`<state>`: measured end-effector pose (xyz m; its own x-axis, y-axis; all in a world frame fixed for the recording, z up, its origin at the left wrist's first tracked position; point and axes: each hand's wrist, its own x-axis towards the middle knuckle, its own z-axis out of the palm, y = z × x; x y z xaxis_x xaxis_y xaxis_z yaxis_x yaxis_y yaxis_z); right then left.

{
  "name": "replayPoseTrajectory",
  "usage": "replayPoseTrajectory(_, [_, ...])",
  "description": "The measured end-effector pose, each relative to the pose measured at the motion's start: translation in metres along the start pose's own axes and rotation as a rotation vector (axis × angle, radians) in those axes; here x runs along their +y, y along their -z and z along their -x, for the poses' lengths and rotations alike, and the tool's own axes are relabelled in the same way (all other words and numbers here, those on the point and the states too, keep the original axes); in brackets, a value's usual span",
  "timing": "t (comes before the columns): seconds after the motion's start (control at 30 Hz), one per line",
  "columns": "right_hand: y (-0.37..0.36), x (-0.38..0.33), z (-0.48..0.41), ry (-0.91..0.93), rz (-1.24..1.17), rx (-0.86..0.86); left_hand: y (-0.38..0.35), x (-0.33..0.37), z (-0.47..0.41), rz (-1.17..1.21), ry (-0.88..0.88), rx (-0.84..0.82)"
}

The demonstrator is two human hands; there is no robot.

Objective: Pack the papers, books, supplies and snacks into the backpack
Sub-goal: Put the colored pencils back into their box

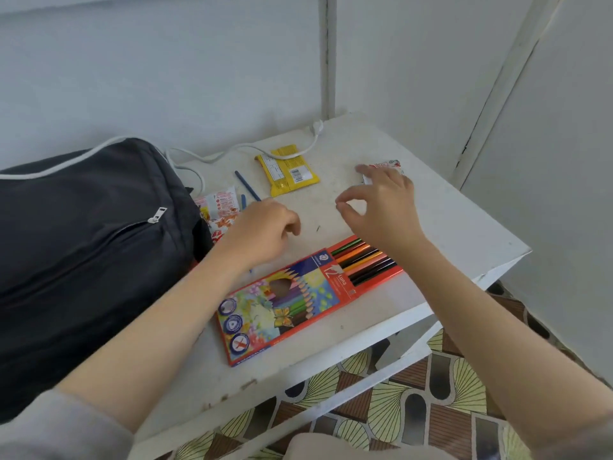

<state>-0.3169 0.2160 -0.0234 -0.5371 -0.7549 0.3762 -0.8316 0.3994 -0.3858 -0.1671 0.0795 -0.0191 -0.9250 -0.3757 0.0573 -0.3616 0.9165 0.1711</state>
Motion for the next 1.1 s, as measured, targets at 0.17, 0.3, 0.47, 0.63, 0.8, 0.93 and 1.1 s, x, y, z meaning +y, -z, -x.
replayPoseTrajectory(0.17, [-0.044,-0.039,-0.037,0.064,0.011,-0.121,0.02,-0.035,0.013,-0.067,0.116,-0.289])
replayPoseTrajectory(0.3, [-0.071,-0.058,-0.049,0.078,0.124,-0.2,0.02,-0.038,0.021,-0.082,0.069,-0.274])
replayPoseTrajectory(0.47, [-0.084,-0.064,-0.047,0.115,0.151,-0.143,0.015,-0.042,0.023,-0.094,0.041,-0.223])
replayPoseTrajectory(0.63, [-0.084,-0.049,-0.043,0.054,0.011,-0.05,0.009,-0.042,0.022,-0.068,-0.012,-0.147])
replayPoseTrajectory(0.8, [-0.046,-0.035,-0.029,-0.18,-0.541,0.147,0.004,-0.037,0.013,0.13,-0.056,-0.028])
replayPoseTrajectory(0.93, [-0.006,-0.016,-0.013,-0.497,-0.913,0.369,0.009,-0.017,0.003,0.373,-0.057,0.181])
replayPoseTrajectory(1.1, [0.03,0.03,0.016,-0.72,-0.861,0.546,0.025,0.018,-0.018,0.772,0.008,0.473])
